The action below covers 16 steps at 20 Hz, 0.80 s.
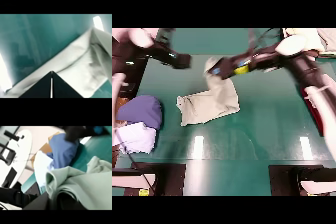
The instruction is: Fold the shirts.
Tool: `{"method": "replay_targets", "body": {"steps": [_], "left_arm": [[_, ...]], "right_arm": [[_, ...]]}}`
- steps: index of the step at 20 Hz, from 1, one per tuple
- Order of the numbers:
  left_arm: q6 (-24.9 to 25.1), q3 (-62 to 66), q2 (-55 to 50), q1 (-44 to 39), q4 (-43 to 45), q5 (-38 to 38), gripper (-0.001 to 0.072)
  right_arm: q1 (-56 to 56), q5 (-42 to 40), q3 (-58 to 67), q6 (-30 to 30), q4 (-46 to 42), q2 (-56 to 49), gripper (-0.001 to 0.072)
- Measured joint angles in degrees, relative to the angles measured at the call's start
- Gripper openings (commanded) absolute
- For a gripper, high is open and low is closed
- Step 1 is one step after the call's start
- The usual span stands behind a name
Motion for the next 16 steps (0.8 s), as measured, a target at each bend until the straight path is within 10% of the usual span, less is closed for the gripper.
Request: {"method": "replay_targets", "body": {"steps": [2, 12, 16], "left_arm": [[0.0, 0.0, 4.8, 4.4, 1.5, -0.7, 0.003], [1.2, 0.0, 12.6, 13.1, 3.2, -3.1, 0.003], [1.6, -0.2, 12.7, 13.4, 1.8, -3.1, 0.003]], "right_arm": [[5.2, -1.9, 2.6, -3.1, 0.6, -4.9, 0.056], [-3.3, 5.6, 2.8, 4.7, -19.0, -9.7, 0.0561], [-14.8, 6.9, -6.8, 10.5, -22.1, -8.0, 0.0677]]}}
